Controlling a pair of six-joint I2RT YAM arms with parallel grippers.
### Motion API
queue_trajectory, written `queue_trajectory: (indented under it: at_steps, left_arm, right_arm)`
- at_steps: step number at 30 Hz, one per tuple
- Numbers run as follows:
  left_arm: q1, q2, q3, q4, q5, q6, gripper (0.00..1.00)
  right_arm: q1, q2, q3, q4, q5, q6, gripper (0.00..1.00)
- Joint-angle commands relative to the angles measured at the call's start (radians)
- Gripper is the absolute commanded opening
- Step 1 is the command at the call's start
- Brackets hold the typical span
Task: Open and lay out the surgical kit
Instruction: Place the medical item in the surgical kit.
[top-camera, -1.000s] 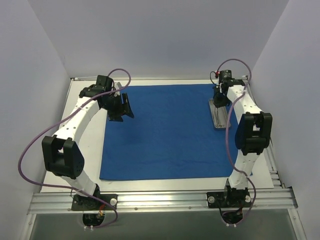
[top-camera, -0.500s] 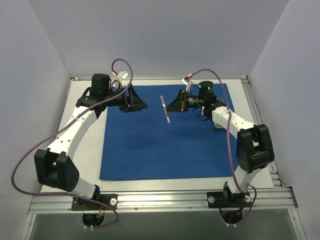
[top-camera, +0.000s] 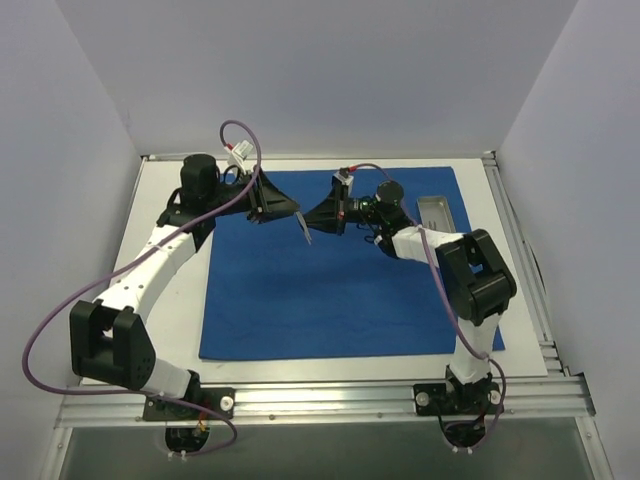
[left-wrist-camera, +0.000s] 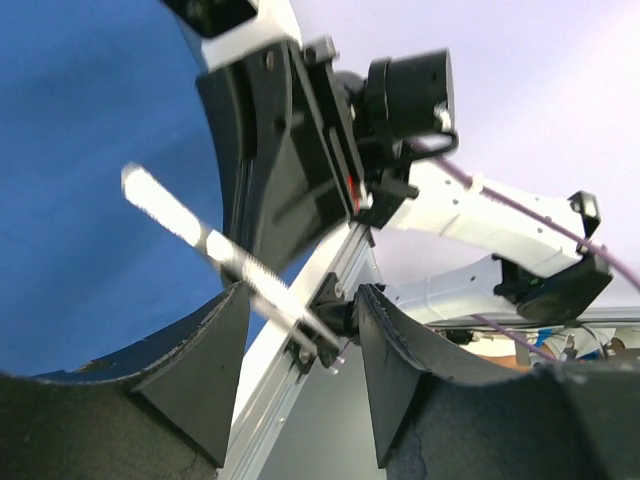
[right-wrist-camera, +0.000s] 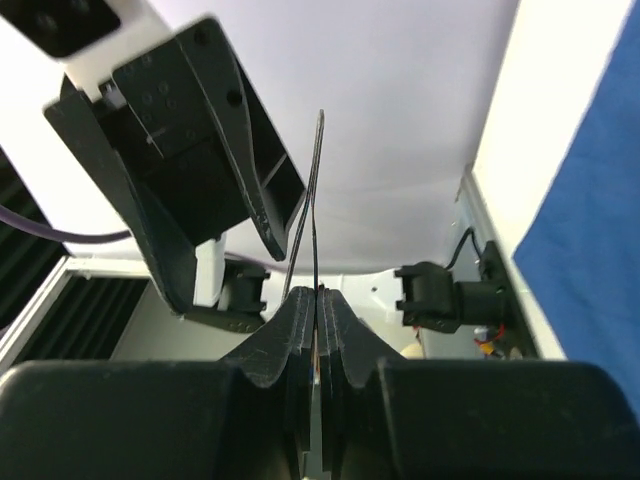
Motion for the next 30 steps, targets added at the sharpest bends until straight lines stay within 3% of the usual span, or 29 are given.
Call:
queue_trajectory:
  at_steps: [1, 5, 9, 14, 21, 30]
  left_arm:
    - [-0.002, -0.041, 0.001, 0.111, -0.005, -0.049, 0.56]
    - [0.0, -0.03, -0.03, 0.148, -0.015, -0.095, 0.54]
    - [0.011, -0.019, -0.031, 0.102, -0.065, -0.103, 0.44]
    - [0.012, -0.068, 0.013, -0.086, -0.14, -0.015, 0.44]
    - [0.012, -0.059, 0.001, -0.078, -0.15, -0.037, 0.5]
    - [-0.012, -0.01, 0.027, 0.041, -0.114, -0.101, 0.49]
  right_arm:
    - [0.027, -0.042, 0.053, 0.795, -0.038, 0.067, 0.0]
    - [0.031, -0.059, 0.041, 0.743, -0.047, 0.022, 0.0]
    - [0.034, -0.066, 0.038, 0.699, -0.059, -0.005, 0.0]
    - [0.034, -0.121, 0.028, 0.539, -0.075, -0.161, 0.0]
    - [0.039, -0.183, 0.019, 0.249, -0.075, -0.372, 0.0]
    - [0.063, -0.139, 0.035, 0.381, -0.075, -0.279, 0.0]
